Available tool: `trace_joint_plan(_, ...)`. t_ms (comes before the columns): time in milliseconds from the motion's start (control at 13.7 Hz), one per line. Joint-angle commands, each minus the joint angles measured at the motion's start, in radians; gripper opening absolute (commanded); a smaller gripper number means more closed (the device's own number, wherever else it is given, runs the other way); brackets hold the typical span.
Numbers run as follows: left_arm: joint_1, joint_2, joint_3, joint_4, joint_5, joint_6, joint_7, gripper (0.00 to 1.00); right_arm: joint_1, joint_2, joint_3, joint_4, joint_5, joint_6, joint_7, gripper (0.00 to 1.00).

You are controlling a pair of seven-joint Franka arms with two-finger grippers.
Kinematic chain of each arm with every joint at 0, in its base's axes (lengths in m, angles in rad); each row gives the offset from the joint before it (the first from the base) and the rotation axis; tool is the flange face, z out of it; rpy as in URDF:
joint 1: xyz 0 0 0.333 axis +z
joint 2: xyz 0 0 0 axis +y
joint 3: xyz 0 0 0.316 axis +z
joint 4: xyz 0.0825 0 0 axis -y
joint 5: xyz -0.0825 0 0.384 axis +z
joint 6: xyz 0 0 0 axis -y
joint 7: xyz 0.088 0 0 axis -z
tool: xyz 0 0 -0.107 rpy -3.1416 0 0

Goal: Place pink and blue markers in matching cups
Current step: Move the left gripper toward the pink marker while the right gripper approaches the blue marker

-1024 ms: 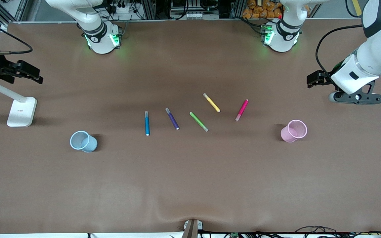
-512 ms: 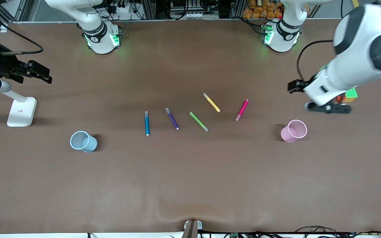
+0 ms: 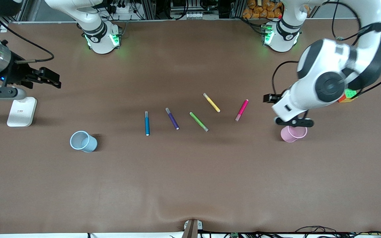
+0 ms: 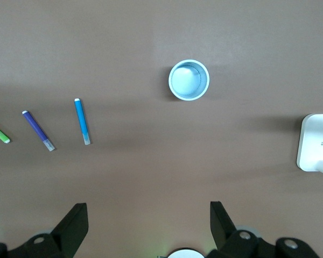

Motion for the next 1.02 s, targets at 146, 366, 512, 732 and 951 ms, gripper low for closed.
trace_joint_plan(146, -0.099, 0.116, 0.001, 0.007, 0.033, 0.051, -0.141, 1.0, 0.045, 0.015, -0.005, -0.077, 0.015, 0.105, 0.01, 1.0)
trace_joint_plan(366, -0.157, 0.184, 0.003, 0.007, 0.063, 0.071, -0.156, 1.0, 0.064, 0.035, -0.003, -0.115, 0.015, 0.163, 0.01, 1.0)
trace_joint_plan(512, -0.176, 0.228, 0.001, 0.007, 0.078, 0.071, -0.161, 1.0, 0.085, 0.058, -0.005, -0.14, 0.015, 0.22, 0.012, 1.0)
trace_joint_plan(732, -0.187, 0.276, 0.001, 0.007, 0.129, 0.091, -0.156, 1.0, 0.117, 0.124, -0.003, -0.139, 0.016, 0.295, 0.01, 1.0)
trace_joint_plan(951, -0.194, 0.316, -0.002, 0.01, 0.182, 0.11, -0.136, 1.0, 0.159, 0.212, -0.003, -0.131, 0.018, 0.403, 0.012, 1.0)
